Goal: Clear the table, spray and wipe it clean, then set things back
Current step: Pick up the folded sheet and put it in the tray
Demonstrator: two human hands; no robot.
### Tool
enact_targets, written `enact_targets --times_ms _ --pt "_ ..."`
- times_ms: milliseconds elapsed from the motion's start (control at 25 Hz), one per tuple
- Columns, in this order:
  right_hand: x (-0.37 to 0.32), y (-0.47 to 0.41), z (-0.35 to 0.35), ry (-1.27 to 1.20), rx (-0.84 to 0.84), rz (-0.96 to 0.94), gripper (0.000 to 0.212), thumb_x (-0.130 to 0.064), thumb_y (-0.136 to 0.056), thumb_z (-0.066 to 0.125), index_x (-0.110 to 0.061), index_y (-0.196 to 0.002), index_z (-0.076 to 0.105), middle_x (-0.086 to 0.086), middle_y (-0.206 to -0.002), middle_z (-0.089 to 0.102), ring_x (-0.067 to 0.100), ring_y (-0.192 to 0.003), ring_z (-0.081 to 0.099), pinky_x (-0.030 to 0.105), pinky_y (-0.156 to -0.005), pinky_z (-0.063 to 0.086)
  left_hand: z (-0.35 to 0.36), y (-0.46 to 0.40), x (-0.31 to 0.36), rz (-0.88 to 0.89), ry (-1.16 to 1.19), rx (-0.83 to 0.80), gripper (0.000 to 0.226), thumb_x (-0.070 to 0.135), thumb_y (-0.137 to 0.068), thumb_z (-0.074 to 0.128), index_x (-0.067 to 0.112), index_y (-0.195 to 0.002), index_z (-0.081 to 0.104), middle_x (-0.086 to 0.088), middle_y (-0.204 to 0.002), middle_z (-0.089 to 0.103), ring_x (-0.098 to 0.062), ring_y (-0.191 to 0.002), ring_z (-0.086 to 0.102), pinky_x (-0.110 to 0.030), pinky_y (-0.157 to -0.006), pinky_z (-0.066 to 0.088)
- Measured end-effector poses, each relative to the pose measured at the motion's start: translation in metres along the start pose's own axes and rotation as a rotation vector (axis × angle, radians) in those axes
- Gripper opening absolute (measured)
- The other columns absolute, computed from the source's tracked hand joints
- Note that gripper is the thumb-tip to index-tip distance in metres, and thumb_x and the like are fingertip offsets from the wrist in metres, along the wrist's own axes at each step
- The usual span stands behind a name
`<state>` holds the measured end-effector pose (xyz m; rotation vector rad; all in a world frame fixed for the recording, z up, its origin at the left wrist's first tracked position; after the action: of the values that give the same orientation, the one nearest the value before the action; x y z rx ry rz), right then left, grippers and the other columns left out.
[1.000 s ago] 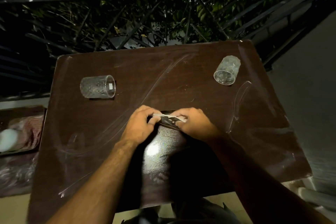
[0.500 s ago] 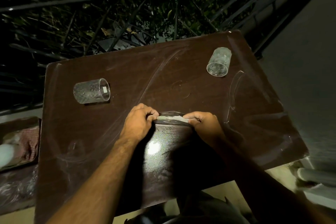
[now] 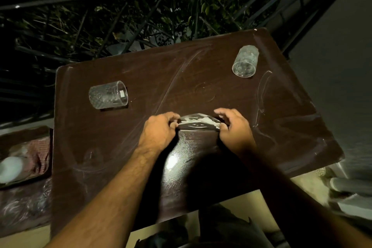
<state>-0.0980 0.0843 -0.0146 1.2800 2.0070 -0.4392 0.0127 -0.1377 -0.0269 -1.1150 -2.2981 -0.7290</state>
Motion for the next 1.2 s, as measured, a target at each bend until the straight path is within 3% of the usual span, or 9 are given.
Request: enact_targets --times_ms 160,320,400,520,720,920,1040,1200 --pt "0.011 0.001 0.034 0.083 -0.248 0.042 0.068 -0.014 -0.082 0.068 -0.035 -0.143 0.045 -0.01 -0.137 0.053 0.01 -0.119 0.052 0.027 -0.107 0.037 0.012 0.007 0.009 0.117 -0.105 -0.092 0.058 0.02 -0.082 0.072 0.028 -0.137 0.056 0.007 -0.136 0.059 -0.013 -0.124 0.055 -0.023 -0.111 0.035" --pt "0.013 -0.004 0.038 0.048 -0.139 -0.002 0.041 -0.014 -0.088 0.064 -0.03 -0.126 0.062 -0.004 -0.119 0.065 0.019 -0.108 0.059 0.025 -0.091 0.039 0.022 0.015 -0.001 0.052 -0.115 -0.147 0.064 0.025 -0.089 0.068 0.026 -0.147 0.043 0.004 -0.147 0.049 -0.017 -0.133 0.047 -0.029 -0.114 0.031" --pt "0.007 -0.008 0.038 0.032 -0.129 -0.041 0.038 -0.013 -0.087 0.064 -0.027 -0.122 0.065 -0.002 -0.115 0.067 0.02 -0.105 0.061 0.029 -0.091 0.043 0.018 0.015 -0.003 0.054 -0.107 -0.143 0.06 0.024 -0.092 0.064 0.026 -0.148 0.042 0.004 -0.149 0.047 -0.018 -0.134 0.046 -0.029 -0.115 0.029" --pt "-0.016 -0.009 0.04 0.018 -0.117 -0.103 0.039 -0.013 -0.086 0.066 -0.028 -0.122 0.065 -0.002 -0.113 0.067 0.019 -0.102 0.061 0.032 -0.093 0.046 -0.001 0.013 0.0 0.081 -0.109 -0.104 0.058 0.021 -0.092 0.064 0.029 -0.146 0.044 0.006 -0.147 0.049 -0.016 -0.132 0.047 -0.025 -0.112 0.028" --pt "-0.075 -0.007 0.052 -0.019 -0.112 -0.242 0.041 -0.012 -0.088 0.067 -0.03 -0.124 0.064 -0.007 -0.112 0.066 0.008 -0.099 0.057 0.015 -0.087 0.037 -0.055 0.017 -0.02 -0.009 -0.082 0.032 0.046 0.022 -0.087 0.066 0.035 -0.13 0.059 0.009 -0.127 0.066 -0.015 -0.117 0.06 -0.029 -0.106 0.043" --pt "-0.131 -0.004 0.086 -0.02 -0.178 -0.322 0.039 -0.01 -0.09 0.064 -0.031 -0.123 0.064 -0.009 -0.117 0.065 0.01 -0.104 0.058 0.021 -0.095 0.041 -0.103 0.034 -0.067 -0.101 -0.015 0.108 0.044 0.027 -0.081 0.066 0.048 -0.118 0.055 0.014 -0.105 0.074 -0.013 -0.101 0.066 -0.026 -0.095 0.05" --pt "-0.163 0.011 0.123 0.003 -0.229 -0.365 0.039 -0.01 -0.092 0.062 -0.028 -0.126 0.064 -0.008 -0.124 0.063 0.011 -0.111 0.057 0.019 -0.101 0.038 -0.13 0.051 -0.108 -0.13 0.008 0.143 0.044 0.025 -0.082 0.067 0.045 -0.12 0.058 0.013 -0.106 0.075 -0.011 -0.102 0.066 -0.021 -0.094 0.048" --pt "-0.206 0.035 0.18 0.007 -0.272 -0.371 0.039 -0.009 -0.091 0.063 -0.025 -0.127 0.065 -0.007 -0.127 0.063 0.013 -0.115 0.056 0.017 -0.102 0.035 -0.168 0.078 -0.165 -0.136 0.025 0.159 0.042 0.021 -0.084 0.065 0.036 -0.123 0.065 0.008 -0.111 0.075 -0.014 -0.107 0.067 -0.028 -0.099 0.049"
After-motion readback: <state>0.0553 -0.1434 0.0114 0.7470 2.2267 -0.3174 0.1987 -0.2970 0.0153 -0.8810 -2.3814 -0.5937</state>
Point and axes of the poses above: each hand's wrist, its own y-axis away from the middle knuckle, its own z-axis out of the palm, x = y × z, the point moved 9 cm from there along -y, towards the middle knuckle
